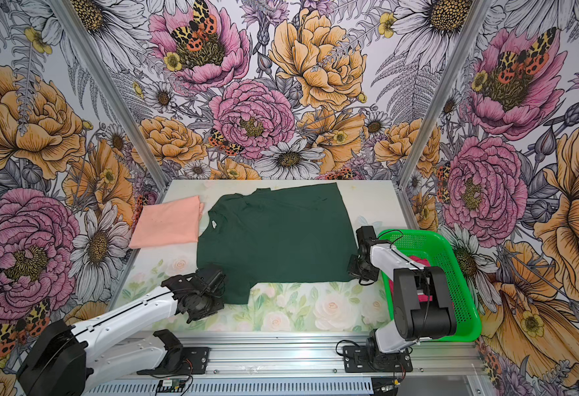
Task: Fold and stack t-shirts
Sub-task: Fold the T-shirt.
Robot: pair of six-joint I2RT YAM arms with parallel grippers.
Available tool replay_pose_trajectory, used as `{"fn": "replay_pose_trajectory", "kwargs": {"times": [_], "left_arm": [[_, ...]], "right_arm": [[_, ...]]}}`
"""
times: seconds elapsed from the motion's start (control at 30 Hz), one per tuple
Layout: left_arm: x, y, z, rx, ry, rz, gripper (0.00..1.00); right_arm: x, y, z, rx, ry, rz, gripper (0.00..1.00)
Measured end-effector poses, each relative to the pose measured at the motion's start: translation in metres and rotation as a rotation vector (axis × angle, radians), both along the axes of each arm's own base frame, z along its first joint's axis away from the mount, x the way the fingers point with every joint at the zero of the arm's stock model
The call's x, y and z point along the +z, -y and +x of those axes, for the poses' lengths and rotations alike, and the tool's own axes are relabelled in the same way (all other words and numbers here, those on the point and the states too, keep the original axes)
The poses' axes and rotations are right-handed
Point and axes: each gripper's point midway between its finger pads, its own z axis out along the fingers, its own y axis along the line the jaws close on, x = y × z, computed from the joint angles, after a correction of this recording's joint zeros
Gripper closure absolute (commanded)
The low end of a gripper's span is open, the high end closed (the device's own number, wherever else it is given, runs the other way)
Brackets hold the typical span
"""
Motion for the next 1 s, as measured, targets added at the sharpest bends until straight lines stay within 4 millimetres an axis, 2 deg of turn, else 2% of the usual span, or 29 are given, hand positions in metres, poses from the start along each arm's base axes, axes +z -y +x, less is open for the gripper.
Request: {"fn": "replay_pose_trajectory", "kwargs": {"times": [0.13,0.27,0.53,0.7,0.8,0.9,1.0], "left_arm": [[0.034,0.010,0.014,-0.003,0.096,-0.036,1.00],[0.062,0.015,0.031,0.004,0.181,-0.055,1.00],[0.069,0.008,0.036,0.008,0.199,-0.006,1.00],[0.090,0.005,0.047,0.025,0.253,-0.007,1.00],[0.107,0.001,0.053,0.042,0.301,-0.021,1.00],[0.119,-0.001,0.052,0.041,0.331,-0.036,1.00],[0.123,-0.003,0.049,0.042,0.335,-0.040,1.00]], "right_arm": [[0.004,-0.003,-0.005,0.003,0.015,0.020,0.85],[0.019,-0.005,-0.002,0.005,0.071,0.030,0.85],[0.041,-0.005,0.000,0.006,0.143,0.035,0.85],[0.058,-0.005,0.008,0.007,0.181,0.036,0.85],[0.066,-0.005,0.005,0.007,0.201,0.037,0.85],[0.075,-0.005,0.002,0.008,0.223,0.038,0.85],[0.082,-0.005,-0.003,0.008,0.239,0.039,0.85]]}}
